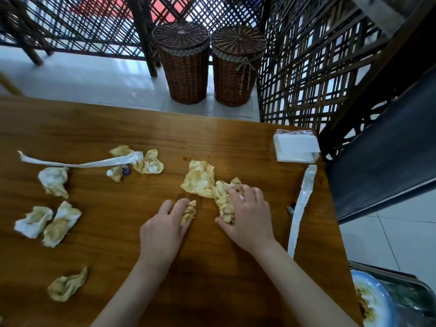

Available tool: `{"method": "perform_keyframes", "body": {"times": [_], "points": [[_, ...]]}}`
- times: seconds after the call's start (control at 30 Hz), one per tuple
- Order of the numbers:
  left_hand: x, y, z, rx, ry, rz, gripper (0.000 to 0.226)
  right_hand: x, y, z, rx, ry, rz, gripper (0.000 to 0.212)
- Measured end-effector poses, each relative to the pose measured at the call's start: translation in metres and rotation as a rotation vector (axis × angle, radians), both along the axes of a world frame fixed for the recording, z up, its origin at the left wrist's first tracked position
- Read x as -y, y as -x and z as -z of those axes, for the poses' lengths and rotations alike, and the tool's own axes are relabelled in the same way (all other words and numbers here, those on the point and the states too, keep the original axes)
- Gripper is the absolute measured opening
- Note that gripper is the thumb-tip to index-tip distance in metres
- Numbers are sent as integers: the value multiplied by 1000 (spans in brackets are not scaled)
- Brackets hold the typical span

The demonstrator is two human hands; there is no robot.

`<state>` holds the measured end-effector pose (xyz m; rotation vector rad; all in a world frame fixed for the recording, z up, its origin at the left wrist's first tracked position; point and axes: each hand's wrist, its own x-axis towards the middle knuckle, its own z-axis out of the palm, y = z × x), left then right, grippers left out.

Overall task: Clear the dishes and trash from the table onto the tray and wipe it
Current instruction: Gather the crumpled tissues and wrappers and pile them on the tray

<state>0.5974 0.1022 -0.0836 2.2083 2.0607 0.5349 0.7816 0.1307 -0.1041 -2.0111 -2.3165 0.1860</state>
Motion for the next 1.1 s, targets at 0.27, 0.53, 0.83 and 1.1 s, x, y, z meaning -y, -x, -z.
{"method": "perform_keyframes", "body": {"times": [0.27,0.53,0.83,1.1], "points": [[-13,-1,-2,1,-53,-1,38,7,-10,4,-34,-212,-29,38],[-55,-22,-3,35,-164,93,37,3,-26,-2,-111,-231,-33,41],[-77,-58,22,0,-100,80,36,-5,-31,-16,-157,-312,24,40],[-81,-59,34,-62,212,-40,71,-5,-28,-19,-190,-361,52,38]]}}
